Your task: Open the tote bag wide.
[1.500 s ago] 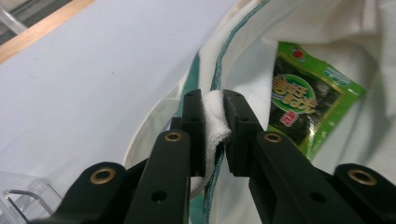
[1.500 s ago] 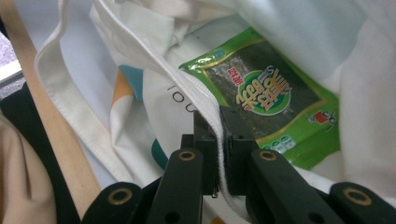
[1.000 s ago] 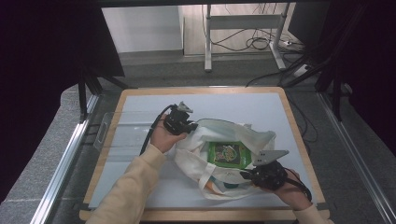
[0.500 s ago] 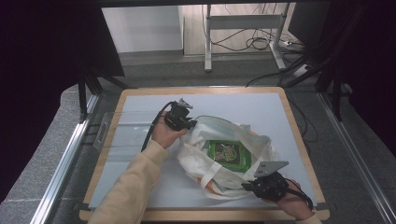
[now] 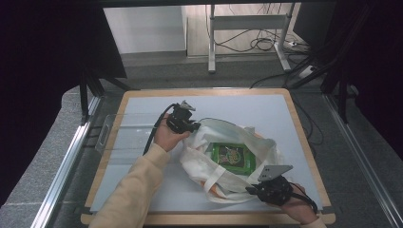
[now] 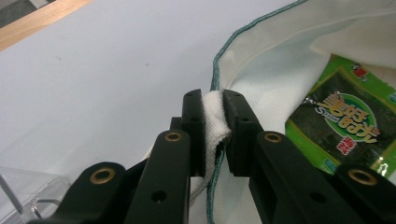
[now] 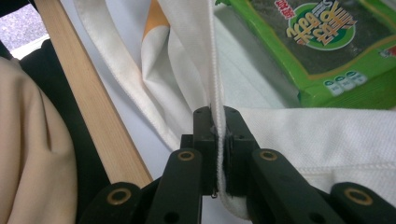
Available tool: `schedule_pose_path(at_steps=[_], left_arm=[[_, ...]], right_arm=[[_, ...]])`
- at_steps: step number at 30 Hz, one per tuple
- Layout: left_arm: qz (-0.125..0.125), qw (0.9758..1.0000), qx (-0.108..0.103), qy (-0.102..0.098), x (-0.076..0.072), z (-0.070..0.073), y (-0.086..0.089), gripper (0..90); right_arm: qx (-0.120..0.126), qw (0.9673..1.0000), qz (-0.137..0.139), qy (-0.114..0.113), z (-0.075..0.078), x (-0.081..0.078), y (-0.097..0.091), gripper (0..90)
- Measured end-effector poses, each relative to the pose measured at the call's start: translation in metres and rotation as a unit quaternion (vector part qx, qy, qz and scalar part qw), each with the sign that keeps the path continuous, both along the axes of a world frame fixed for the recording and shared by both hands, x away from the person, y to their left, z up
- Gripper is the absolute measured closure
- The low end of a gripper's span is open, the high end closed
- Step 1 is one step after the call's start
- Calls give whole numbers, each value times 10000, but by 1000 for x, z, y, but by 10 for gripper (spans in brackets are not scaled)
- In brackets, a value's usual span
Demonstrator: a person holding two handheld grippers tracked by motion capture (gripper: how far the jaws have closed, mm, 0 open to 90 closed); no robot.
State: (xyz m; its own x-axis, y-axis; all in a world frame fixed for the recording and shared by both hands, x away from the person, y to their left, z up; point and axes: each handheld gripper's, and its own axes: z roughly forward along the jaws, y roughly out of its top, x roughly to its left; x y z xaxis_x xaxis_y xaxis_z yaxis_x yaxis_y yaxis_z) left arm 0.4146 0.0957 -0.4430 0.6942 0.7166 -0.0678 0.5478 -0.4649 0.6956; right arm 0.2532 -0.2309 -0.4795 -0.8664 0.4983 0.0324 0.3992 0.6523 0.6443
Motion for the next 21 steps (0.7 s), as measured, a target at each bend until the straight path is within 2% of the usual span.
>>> schedule_pose_path(at_steps=[5,8,12,15,18,21], left_arm=[[-204,9997,-77,-87,-9,6,3,787],[-256,9994,-162,-171,-15,10,4,751],[-330,9986,-194,-353,-27,19,9,623],[-357,9977,-219,-524,-38,27,14,518],[-460,9970,-249,-567,-50,34,16,443],[-556,9962,-261,-619,-61,38,16,399]], right_arm=[[47,10000,6,-82,3,0,1,810],[126,9998,-3,-133,6,1,2,726],[311,9992,-29,-266,13,1,3,576],[547,9975,-170,-409,22,1,2,486],[735,9956,-307,-485,32,3,1,438],[778,9947,-369,-562,42,7,2,406]])
